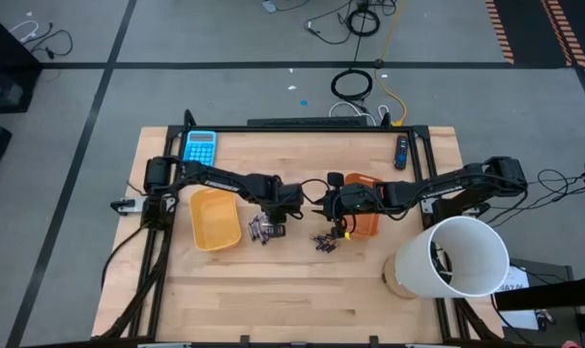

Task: Sort batteries
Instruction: Put the silver battery into the yellow bin, then adjust the yellow bin

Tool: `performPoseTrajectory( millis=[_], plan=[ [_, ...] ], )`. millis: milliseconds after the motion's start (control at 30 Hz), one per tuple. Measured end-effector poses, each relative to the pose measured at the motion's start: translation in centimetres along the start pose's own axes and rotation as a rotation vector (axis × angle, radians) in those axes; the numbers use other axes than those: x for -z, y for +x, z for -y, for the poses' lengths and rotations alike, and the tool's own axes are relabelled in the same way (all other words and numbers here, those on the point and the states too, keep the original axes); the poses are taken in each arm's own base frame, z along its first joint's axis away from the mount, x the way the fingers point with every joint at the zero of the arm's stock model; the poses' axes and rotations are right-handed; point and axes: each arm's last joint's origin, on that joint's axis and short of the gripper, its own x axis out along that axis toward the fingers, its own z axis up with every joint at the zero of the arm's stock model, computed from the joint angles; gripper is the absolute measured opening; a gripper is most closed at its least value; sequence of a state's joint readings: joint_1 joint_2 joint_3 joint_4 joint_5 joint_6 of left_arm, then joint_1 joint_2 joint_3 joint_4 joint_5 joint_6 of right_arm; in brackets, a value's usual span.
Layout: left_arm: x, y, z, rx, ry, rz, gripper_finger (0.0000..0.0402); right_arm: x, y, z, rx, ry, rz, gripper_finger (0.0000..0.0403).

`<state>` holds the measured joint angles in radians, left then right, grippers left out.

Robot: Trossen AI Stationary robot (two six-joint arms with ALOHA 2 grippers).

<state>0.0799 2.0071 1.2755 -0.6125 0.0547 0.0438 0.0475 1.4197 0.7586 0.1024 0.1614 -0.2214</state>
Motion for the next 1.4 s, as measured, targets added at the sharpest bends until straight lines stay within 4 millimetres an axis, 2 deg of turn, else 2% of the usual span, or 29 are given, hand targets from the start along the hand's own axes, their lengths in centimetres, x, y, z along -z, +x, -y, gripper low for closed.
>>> performPoseTrajectory(
  millis=[33, 233, 333, 400, 533, 700, 767, 933, 1100, 1267, 1400],
  plan=[
    [0.0, 0.0, 0.0, 0.0, 0.009, -0.001, 0.0043, 0.0, 0.0, 0.0, 0.0, 0.0, 0.0, 0.0084],
    [-0.2, -0.1, 0.4, -0.005, 0.026, -0.001, 0.0043, 0.0, 0.0, 0.0, -0.002, 0.0, 0.0, 0.0084],
    [-0.8, -1.2, 1.3, -0.043, 0.052, 0.031, 0.0043, 0.0, 0.0, 0.0, 0.003, -0.001, -0.002, 0.0084],
    [-1.5, -2.7, 2.2, -0.087, 0.075, 0.094, 0.0043, 0.0, 0.0, 0.1, 0.031, -0.001, -0.007, 0.0084],
    [-1.8, -8.3, 3.8, -0.128, 0.047, 0.247, 0.0043, -0.1, -0.3, 0.1, 0.037, 0.001, -0.006, 0.0084],
    [2.1, -12.2, 5.7, -0.082, -0.157, 0.223, 0.0043, -0.3, -0.7, -0.4, 0.025, 0.005, -0.001, 0.0084],
    [4.1, -12.9, 6.6, -0.065, -0.249, 0.192, 0.0043, -0.4, -0.8, -0.6, 0.019, 0.005, 0.004, 0.0084],
    [8.5, -13.3, 8.7, -0.084, -0.402, 0.136, 0.0046, -0.6, -0.9, -1.0, 0.009, 0.0, 0.019, 0.0084],
    [12.4, -12.0, 8.5, -0.166, -0.54, 0.003, 0.0083, -0.8, -0.9, -1.1, 0.005, 0.001, 0.034, 0.0084],
    [14.5, -10.2, 7.8, -0.216, -0.606, -0.066, 0.0126, -0.8, -0.9, -1.1, 0.004, 0.004, 0.033, 0.0084],
    [14.8, -10.3, 7.2, -0.267, -0.619, -0.096, 0.0164, -0.8, -0.9, -1.1, 0.004, 0.0, 0.033, 0.0084]
  ],
)
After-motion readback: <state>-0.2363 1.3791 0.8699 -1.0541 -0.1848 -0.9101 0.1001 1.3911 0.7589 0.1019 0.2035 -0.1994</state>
